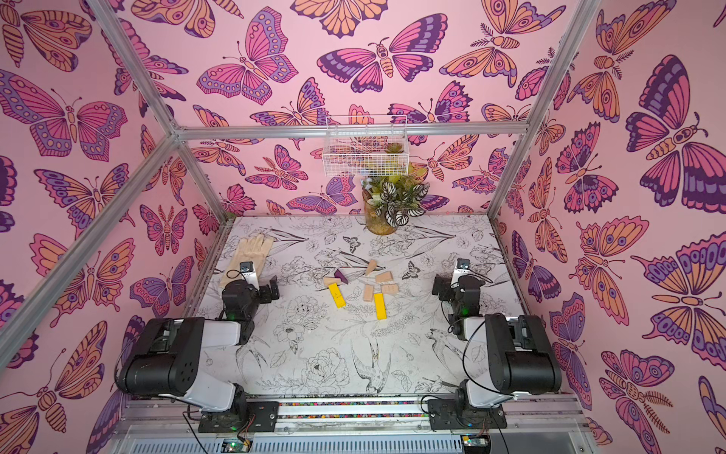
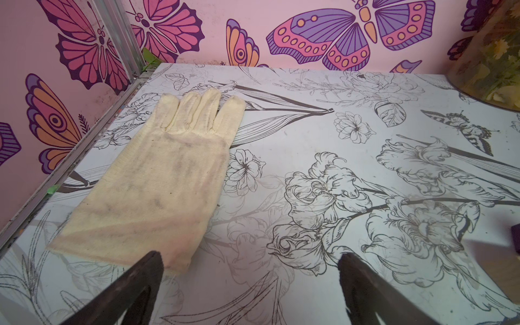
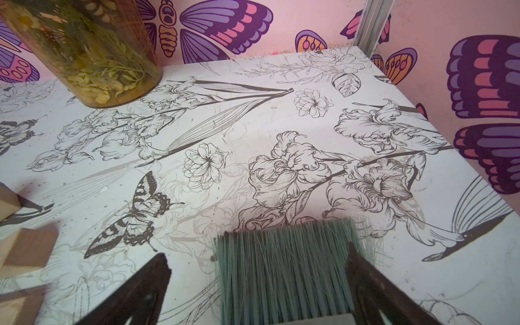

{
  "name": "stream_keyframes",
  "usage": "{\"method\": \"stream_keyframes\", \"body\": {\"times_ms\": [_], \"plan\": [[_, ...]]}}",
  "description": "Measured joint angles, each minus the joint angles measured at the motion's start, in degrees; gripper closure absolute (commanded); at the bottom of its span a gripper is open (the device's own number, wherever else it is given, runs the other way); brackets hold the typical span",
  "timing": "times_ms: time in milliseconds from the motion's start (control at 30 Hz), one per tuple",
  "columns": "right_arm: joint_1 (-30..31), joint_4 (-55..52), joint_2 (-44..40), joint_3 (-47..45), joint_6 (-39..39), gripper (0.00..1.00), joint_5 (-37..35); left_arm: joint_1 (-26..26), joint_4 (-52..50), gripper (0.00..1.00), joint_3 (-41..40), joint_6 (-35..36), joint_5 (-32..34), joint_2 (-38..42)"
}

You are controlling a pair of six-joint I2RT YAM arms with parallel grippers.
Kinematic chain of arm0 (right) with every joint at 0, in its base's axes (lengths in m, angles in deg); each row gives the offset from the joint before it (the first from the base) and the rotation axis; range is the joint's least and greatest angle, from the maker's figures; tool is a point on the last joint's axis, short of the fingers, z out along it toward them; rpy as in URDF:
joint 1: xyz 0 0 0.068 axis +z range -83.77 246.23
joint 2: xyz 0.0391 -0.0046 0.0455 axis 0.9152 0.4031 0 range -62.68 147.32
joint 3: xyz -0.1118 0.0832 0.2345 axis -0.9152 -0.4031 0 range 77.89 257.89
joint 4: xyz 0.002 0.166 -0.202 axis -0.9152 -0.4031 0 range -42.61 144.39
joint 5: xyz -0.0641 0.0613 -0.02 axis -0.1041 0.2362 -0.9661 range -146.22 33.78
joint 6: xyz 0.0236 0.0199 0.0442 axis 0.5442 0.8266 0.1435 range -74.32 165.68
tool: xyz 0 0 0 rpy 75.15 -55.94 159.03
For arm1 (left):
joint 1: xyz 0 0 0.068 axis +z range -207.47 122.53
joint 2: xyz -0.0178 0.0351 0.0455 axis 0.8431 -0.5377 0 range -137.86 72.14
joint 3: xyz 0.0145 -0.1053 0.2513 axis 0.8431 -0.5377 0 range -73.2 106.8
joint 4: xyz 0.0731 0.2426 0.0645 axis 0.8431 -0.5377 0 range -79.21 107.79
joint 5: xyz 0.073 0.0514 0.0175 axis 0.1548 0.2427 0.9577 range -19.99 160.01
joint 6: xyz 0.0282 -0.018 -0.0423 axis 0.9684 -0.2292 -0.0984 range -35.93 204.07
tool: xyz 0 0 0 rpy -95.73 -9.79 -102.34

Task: Assemble a small pinwheel with building blocks
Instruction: Pick up the building block from the center of the board.

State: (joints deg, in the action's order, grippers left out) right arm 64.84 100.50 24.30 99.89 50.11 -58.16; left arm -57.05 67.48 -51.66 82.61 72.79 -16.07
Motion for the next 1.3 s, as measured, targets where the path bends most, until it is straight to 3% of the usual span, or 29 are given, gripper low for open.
{"method": "stream_keyframes", "body": {"times_ms": [267, 400, 533, 700, 967, 1300], "plan": [[0.0, -0.2, -0.1, 0.0, -0.1, 0.00, 0.0, 0.0, 0.0, 0.00, 0.0, 0.0, 0.0, 0.0], [2.0, -9.0, -3.4, 3.7, -1.6, 0.05, 0.2, 0.0, -0.8, 0.00, 0.0, 0.0, 0.0, 0.8], [6.6, -22.2, -8.8, 12.4, -3.4, 0.05, 2.8, 0.0, -10.8, 0.00, 1.4, -0.5, 0.0, 9.0], [17.2, -35.4, -10.9, 19.9, -7.5, 0.05, 7.2, -0.2, -22.4, 0.00, 5.1, -3.4, -0.6, 21.5], [30.6, -57.7, 1.4, 37.0, -16.0, 0.08, 10.9, -1.9, -38.4, 0.00, 5.9, -8.9, -4.2, 30.4], [35.1, -75.5, 20.8, 52.2, -23.9, 0.10, 9.4, -5.2, -49.8, 0.00, 10.0, -16.4, -12.7, 31.5]]}}
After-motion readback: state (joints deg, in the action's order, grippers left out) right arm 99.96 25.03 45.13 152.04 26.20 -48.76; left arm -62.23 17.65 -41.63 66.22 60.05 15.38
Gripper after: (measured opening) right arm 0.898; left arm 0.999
